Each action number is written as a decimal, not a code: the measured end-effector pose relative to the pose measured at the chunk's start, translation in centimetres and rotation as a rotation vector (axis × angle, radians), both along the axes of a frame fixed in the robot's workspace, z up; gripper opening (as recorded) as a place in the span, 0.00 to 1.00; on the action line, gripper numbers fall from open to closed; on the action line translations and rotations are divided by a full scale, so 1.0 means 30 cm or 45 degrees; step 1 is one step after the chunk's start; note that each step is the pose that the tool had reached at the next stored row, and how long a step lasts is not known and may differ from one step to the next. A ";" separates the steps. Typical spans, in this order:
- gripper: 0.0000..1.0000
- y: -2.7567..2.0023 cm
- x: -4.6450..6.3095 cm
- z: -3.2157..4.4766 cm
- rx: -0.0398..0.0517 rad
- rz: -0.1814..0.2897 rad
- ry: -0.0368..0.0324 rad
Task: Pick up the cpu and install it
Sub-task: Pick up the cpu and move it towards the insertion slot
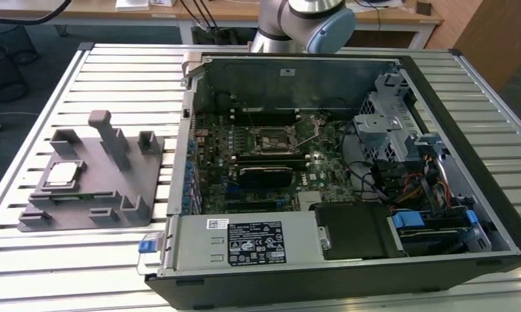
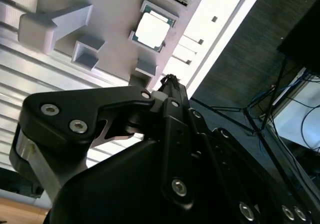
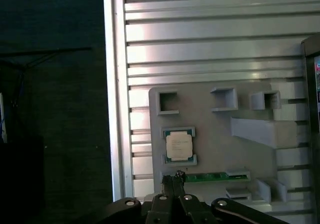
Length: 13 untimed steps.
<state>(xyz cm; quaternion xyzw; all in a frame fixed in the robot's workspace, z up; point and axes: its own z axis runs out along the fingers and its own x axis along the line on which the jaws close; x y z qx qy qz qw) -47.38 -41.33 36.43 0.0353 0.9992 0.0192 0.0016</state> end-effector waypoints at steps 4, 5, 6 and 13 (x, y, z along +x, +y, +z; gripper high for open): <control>0.24 0.000 0.002 -0.025 0.000 0.057 0.0052; 0.24 0.000 0.002 -0.030 0.000 0.070 0.0058; 0.30 0.000 0.002 -0.036 0.000 0.074 0.0059; 0.58 0.000 0.002 -0.079 0.000 0.055 0.0059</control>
